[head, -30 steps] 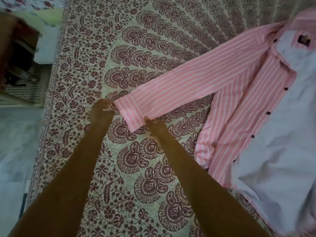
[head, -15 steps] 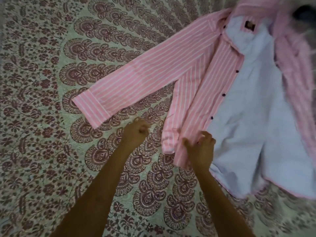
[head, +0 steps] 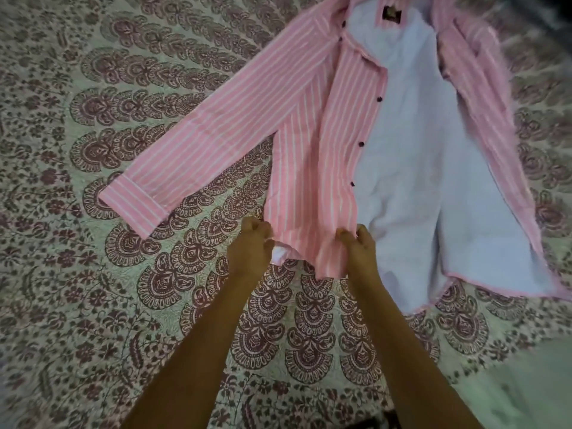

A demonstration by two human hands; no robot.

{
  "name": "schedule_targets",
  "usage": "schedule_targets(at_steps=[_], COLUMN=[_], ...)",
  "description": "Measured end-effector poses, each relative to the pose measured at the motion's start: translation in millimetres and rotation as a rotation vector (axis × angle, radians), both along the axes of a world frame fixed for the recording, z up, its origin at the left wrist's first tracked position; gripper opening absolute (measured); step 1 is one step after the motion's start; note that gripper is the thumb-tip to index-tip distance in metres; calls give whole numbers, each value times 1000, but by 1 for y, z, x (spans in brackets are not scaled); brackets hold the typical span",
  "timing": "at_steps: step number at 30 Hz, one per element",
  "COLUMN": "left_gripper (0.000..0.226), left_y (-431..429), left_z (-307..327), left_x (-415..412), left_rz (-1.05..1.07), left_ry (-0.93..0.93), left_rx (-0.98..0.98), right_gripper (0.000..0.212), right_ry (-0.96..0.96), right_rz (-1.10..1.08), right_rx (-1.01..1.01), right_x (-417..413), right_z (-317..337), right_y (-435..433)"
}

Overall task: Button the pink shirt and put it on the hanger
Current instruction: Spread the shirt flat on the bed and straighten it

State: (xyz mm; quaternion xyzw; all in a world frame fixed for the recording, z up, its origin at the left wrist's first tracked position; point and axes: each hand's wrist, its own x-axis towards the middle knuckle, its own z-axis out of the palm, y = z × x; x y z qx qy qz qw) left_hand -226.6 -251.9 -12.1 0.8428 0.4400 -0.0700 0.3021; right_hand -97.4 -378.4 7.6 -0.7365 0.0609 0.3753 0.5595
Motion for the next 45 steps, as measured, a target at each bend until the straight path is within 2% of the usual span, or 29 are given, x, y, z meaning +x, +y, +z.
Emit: schedule_targets(at_steps=[3, 6, 8, 10, 14, 16, 19, 22, 24, 26, 28, 31, 35, 39, 45], left_gripper=[14, 13, 11, 18, 56, 50, 38, 30, 10, 13, 11, 28, 28, 21, 24], left_y=[10, 19, 20, 18, 11, 10, 16, 22, 24, 26, 23, 22, 28, 21, -32], left_z=[4, 6, 8, 6, 2, 0, -2, 0, 3, 0, 1, 1, -5, -4, -6], left_x=[-13, -37, -48, -50, -36, -31, -35, -53, -63, -67, -69, -69, -64, -53, -7], left_rz=[264, 416, 353, 228, -110, -232, -225, -257, -229, -269, -248, -211, -216, -116, -391], left_ry=[-90, -26, 71, 120, 58, 87, 168, 137, 148, 181, 210, 233, 266, 127, -190], left_rx=[-2, 41, 85, 147, 287, 282, 247, 256, 226, 290, 188, 182, 235, 235, 72], right_gripper=[5, 18, 20, 27, 41, 36, 20, 26, 28, 40, 61, 57, 39, 39, 38], right_ry=[-65, -206, -229, -158, -171, -252, -381, -577, -535, -462, -407, -370, -571, -612, -614], right_rz=[-191, -317, -289, -231, -95, 15, 141, 162, 249, 442, 560, 488, 404, 373, 530], right_rx=[-41, -107, -139, -193, -315, -299, -229, -285, -371, -497, -574, -573, -656, -745, -753], right_x=[13, 22, 21, 18, 7, 2, -5, -15, -33, -60, -79, -76, -40, -9, 6], right_z=[-1, -6, -10, -14, -26, -31, -31, -26, -23, -28, -38, -42, -42, -46, -44], right_y=[-10, -17, -20, -24, -42, -51, -60, -71, -82, -95, -104, -103, -90, -82, -101])
